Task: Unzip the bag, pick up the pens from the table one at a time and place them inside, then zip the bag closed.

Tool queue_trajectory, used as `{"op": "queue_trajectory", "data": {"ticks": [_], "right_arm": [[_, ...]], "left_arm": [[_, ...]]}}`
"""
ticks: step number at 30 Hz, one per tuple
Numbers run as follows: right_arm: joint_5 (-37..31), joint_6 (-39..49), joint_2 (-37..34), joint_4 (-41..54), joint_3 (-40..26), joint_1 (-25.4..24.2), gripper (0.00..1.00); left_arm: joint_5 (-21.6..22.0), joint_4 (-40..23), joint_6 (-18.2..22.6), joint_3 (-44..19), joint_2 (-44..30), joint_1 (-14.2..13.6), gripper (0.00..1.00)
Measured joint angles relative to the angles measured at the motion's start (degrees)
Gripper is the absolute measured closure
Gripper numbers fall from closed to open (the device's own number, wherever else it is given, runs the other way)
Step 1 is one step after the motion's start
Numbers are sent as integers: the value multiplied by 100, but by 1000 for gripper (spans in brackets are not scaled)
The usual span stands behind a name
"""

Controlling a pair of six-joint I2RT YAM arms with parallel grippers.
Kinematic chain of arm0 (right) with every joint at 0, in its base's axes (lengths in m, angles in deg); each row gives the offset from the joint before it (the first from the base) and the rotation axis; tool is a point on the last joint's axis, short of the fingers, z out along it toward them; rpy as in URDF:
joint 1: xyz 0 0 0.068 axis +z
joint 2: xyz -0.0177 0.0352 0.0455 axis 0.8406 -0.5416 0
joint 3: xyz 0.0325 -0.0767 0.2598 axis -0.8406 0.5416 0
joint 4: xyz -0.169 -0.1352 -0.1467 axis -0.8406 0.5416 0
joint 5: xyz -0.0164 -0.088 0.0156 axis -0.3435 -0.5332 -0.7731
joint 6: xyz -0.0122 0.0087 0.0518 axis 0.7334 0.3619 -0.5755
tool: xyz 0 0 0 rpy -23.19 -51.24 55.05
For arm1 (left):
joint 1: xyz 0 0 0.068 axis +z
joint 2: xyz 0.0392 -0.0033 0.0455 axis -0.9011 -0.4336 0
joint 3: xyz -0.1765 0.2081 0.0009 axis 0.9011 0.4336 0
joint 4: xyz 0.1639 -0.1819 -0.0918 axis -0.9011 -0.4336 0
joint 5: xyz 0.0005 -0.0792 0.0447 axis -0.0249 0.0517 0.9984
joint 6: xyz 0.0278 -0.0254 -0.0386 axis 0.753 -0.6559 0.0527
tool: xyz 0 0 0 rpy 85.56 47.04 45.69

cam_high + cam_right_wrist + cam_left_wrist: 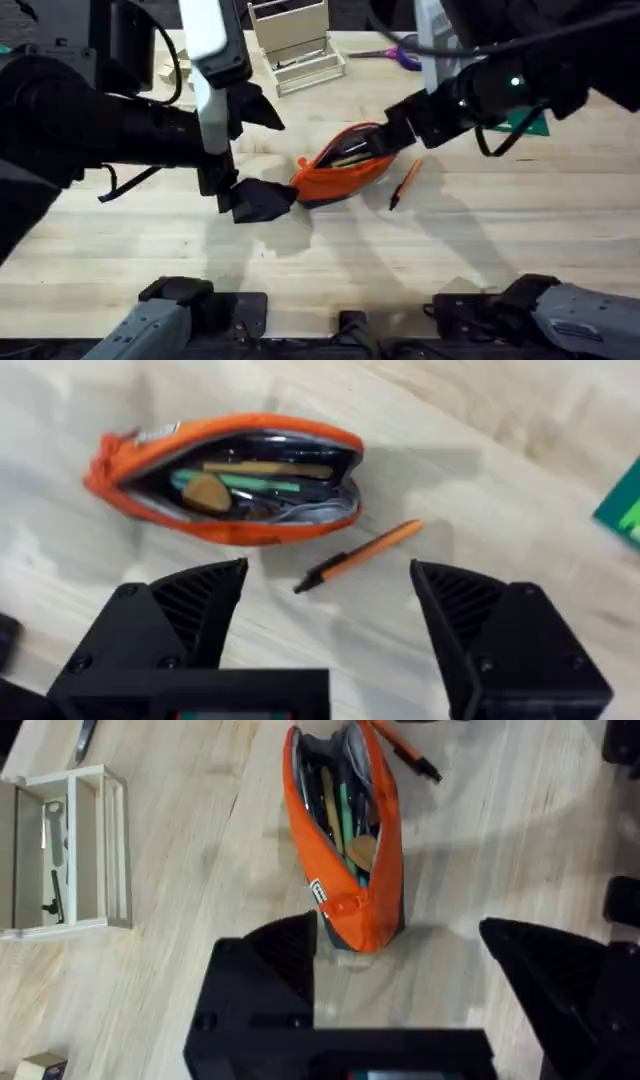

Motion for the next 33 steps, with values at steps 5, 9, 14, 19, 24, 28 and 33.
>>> {"op": "queue_trajectory", "data": {"ticks": [5,9,14,19,24,28,33], "right_arm": [[-79,-829,0,-10,0,-2,3],[-100,-1081,0,62,0,-2,3],[-304,-1677,0,44,0,0,3],[-915,-2853,1,253,0,-8,4],[-1278,-3721,0,537,0,-182,5],[-1381,-4048,0,654,1,-471,5],[-1452,-4294,0,697,89,-741,5]], "left_arm": [[0,0,0,0,0,0,8],[0,0,0,1,1,0,7],[0,0,0,0,0,0,7],[0,0,0,0,1,0,7],[0,0,0,0,0,0,7],[0,0,0,0,0,0,8],[0,0,0,0,0,0,7]]}}
